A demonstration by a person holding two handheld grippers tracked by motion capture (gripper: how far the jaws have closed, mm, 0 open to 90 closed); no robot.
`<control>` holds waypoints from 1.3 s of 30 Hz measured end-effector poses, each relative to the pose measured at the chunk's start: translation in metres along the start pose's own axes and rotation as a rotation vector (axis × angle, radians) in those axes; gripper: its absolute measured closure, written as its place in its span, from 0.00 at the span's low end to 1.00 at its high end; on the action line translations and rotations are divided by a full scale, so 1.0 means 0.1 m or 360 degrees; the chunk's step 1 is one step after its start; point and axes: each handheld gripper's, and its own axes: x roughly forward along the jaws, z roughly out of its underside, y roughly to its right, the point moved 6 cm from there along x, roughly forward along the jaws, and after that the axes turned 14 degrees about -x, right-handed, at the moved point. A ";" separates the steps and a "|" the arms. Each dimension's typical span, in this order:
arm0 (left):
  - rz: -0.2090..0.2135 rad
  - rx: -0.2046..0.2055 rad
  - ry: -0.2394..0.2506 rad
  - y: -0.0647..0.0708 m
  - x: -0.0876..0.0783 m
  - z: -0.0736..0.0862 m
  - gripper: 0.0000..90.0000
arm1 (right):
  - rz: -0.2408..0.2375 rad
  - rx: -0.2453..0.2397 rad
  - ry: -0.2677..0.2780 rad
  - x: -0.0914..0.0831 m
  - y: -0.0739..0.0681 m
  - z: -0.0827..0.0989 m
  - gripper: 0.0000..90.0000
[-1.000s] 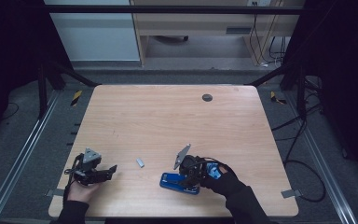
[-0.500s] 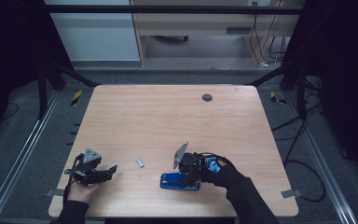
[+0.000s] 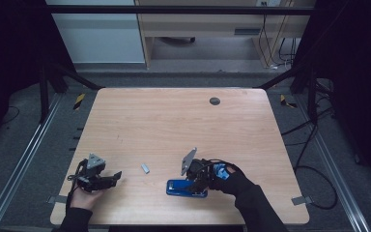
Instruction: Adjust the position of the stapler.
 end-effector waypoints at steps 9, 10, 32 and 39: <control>0.0004 -0.0001 -0.0005 0.00 0.00 0.00 0.29 | -0.0022 0.0041 -0.0077 0.07 0.00 -0.03 0.70; 0.0004 -0.0001 -0.0005 0.00 0.00 0.00 0.29 | -0.0022 0.0041 -0.0077 0.07 0.00 -0.03 0.70; -0.0001 0.0010 -0.0015 0.00 0.01 0.00 0.29 | -0.0014 -0.0206 -0.0082 0.08 -0.02 -0.03 0.73; 0.0002 0.0007 -0.0015 0.00 0.02 0.00 0.29 | 0.0000 -0.0143 -0.0065 0.08 0.00 -0.02 0.68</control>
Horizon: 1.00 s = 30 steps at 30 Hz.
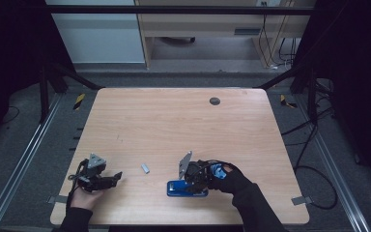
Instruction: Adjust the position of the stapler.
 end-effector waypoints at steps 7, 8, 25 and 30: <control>0.0005 -0.0005 0.0002 0.00 -0.01 0.00 0.29 | 0.0037 0.0067 0.0039 -0.03 -0.04 0.02 0.58; 0.0007 -0.0009 0.0007 0.00 -0.01 -0.01 0.29 | 0.0079 0.0081 0.0096 -0.07 -0.04 0.02 0.56; 0.0051 -0.0007 0.0068 0.09 -0.09 -0.06 0.31 | 0.0594 0.0408 0.0415 -0.49 0.01 0.11 0.56; 0.0068 0.0013 0.0084 0.15 -0.11 -0.08 0.31 | 0.0736 0.0526 0.0507 -0.63 0.01 0.20 0.59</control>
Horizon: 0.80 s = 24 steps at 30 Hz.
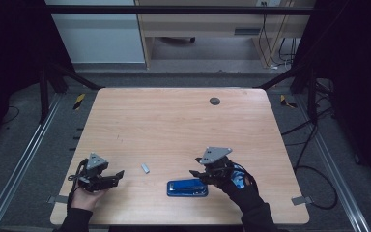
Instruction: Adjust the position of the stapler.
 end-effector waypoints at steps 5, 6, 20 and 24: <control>0.0024 0.0004 0.0016 0.05 -0.03 -0.02 0.32 | 0.0091 0.0091 0.0059 -0.11 0.06 0.07 0.63; 0.0038 0.0016 0.0025 0.09 -0.05 -0.03 0.32 | 0.0109 0.0138 0.0087 -0.15 0.07 0.12 0.65; 0.0124 0.0132 0.0117 0.37 -0.21 -0.28 0.36 | 0.0135 0.0267 0.0180 -0.37 0.02 0.34 0.86; 0.0157 0.0146 0.0133 0.45 -0.21 -0.36 0.38 | 0.0149 0.0315 0.0214 -0.41 0.01 0.38 0.89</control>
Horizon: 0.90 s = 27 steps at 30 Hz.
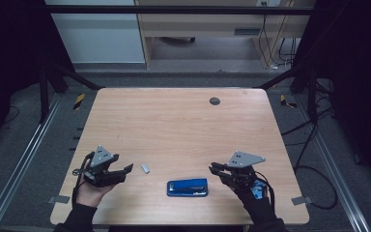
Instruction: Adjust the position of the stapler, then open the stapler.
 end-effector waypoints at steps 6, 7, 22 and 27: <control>0.0107 0.0098 -0.0008 0.28 0.08 -0.16 0.40 | -0.0005 0.0024 -0.0021 -0.02 -0.05 0.08 0.97; 0.0115 0.0112 -0.0013 0.32 0.10 -0.18 0.40 | 0.0000 0.0024 -0.0031 -0.02 -0.05 0.10 0.98; 0.0256 0.0253 -0.0092 0.78 0.36 -0.28 0.41 | 0.0048 0.0036 -0.0068 -0.07 -0.11 0.25 0.96; 0.0294 0.0295 -0.0116 0.87 0.40 -0.29 0.41 | 0.0064 0.0017 -0.0110 -0.05 -0.15 0.30 1.00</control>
